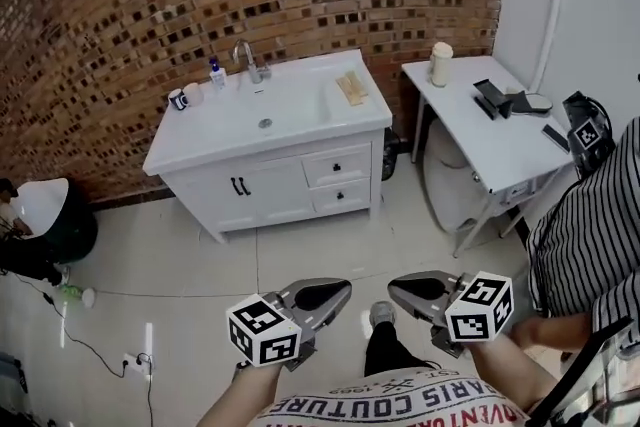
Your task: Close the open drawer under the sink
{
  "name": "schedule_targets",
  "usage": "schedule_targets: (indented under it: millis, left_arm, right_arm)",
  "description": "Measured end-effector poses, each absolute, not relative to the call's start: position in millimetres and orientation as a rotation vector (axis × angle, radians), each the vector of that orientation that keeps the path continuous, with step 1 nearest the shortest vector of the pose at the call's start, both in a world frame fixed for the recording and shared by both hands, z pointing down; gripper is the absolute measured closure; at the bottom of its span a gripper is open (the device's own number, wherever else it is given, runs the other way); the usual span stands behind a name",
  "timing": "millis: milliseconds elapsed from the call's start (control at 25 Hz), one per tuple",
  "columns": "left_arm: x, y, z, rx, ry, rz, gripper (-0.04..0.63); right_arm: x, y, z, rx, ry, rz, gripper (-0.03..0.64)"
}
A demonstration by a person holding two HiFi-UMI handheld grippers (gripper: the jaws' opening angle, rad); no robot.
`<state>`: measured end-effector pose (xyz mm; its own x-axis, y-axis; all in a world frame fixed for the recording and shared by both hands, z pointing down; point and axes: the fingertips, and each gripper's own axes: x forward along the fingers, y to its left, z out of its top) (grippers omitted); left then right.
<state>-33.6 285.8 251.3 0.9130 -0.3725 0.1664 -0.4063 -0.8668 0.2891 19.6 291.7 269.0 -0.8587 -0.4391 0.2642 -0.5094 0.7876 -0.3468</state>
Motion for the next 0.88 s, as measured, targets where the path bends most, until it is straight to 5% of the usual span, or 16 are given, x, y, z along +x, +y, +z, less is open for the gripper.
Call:
schedule_targets:
  millis: [880]
  left_arm:
    - [-22.5,372.9,205.2,2.818,-0.579,0.134,0.613]
  right_arm:
    - [26.4,365.0,222.9,0.744,-2.839,0.556,0.609]
